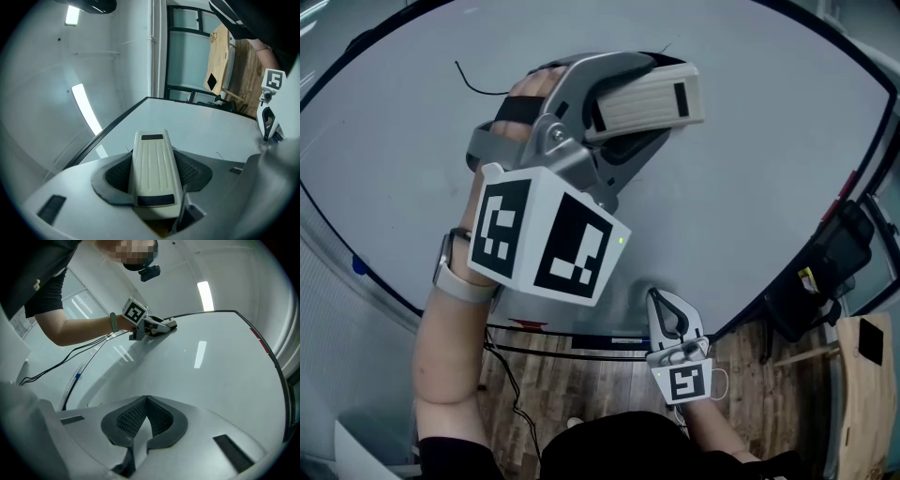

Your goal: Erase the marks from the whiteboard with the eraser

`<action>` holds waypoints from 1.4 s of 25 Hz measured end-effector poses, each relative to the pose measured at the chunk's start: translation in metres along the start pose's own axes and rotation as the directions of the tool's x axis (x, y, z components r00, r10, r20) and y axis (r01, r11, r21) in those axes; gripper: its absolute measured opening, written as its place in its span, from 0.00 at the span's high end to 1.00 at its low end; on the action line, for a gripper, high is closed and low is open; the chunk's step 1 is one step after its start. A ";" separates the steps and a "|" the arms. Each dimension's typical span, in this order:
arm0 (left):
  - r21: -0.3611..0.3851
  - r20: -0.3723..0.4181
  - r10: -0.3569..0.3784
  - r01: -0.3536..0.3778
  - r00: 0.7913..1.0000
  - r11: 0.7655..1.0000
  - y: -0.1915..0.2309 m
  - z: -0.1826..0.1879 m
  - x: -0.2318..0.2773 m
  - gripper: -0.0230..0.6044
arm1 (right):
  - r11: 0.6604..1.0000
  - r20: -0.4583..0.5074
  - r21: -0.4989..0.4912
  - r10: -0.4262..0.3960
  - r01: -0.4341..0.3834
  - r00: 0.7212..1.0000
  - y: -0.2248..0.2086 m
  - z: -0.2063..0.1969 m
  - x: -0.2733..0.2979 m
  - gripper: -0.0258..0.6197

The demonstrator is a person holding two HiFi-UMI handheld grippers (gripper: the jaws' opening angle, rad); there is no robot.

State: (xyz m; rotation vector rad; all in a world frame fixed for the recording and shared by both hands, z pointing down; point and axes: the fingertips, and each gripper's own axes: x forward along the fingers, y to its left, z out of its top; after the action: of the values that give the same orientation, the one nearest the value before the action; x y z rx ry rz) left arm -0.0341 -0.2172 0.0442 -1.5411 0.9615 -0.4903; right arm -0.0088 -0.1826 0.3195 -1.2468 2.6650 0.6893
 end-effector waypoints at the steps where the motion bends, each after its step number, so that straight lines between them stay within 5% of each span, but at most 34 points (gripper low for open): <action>1: -0.009 0.001 0.007 -0.007 1.000 1.000 0.002 -0.009 -0.007 0.54 | 1.000 0.000 0.001 0.005 -0.005 1.000 0.007 -0.002 0.004 0.92; 11: -0.060 -0.007 0.059 -0.060 0.998 0.996 0.051 -0.101 -0.101 0.54 | 0.998 0.017 0.017 0.056 -0.056 0.998 0.094 0.007 0.058 0.92; 22: -0.122 -0.058 0.116 -0.122 0.992 0.985 0.076 -0.134 -0.129 0.54 | 0.997 0.027 0.031 0.068 -0.069 0.997 0.106 0.002 0.063 0.92; 35: -0.082 -0.041 0.075 -0.078 0.996 0.994 0.070 -0.097 -0.091 0.54 | 1.000 -0.005 -0.004 -0.024 0.024 1.000 0.061 -0.006 0.036 0.92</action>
State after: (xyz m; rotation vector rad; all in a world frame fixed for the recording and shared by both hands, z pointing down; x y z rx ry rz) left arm -0.1816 -0.2010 0.0172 -1.5681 1.0772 -0.4309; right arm -0.0775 -0.1763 0.3361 -1.2803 2.6493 0.6896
